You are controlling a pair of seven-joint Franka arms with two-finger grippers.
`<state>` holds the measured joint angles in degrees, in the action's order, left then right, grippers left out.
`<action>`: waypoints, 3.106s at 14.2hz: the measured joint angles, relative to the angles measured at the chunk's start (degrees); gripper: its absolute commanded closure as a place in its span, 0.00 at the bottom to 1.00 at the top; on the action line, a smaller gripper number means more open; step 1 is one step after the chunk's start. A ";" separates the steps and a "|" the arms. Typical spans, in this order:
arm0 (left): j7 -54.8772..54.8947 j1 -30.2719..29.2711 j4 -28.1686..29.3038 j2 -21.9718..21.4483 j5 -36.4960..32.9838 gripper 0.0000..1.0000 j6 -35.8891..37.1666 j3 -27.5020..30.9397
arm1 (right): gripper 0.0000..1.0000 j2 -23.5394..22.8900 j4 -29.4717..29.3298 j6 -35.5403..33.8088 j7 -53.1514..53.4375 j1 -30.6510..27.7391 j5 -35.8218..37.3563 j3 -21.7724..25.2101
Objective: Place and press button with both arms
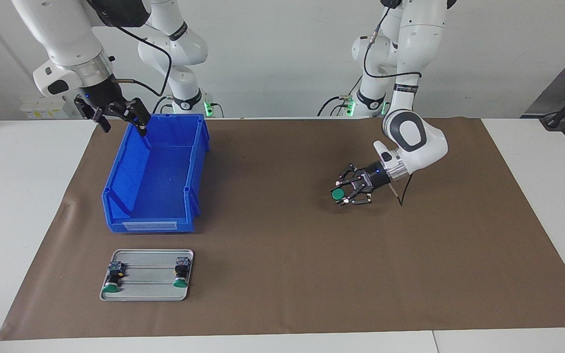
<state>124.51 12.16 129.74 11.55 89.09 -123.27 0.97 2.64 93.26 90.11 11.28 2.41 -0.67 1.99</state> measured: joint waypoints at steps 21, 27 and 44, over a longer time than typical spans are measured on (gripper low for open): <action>19.95 -9.93 12.37 -2.11 5.49 0.35 17.14 0.23 | 0.00 0.42 0.59 0.00 0.00 0.00 0.00 0.00; 18.30 -11.22 12.33 -2.23 5.06 0.35 17.14 0.60 | 0.00 0.45 0.69 0.00 0.00 0.00 0.00 0.00; -35.81 -18.74 -5.40 -10.04 -33.95 0.76 19.31 -0.34 | 0.00 0.56 0.88 0.04 0.00 0.00 0.16 0.00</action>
<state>88.70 -6.58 124.34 1.51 55.14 -103.96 0.63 3.20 94.13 90.15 11.28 2.41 -0.51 1.99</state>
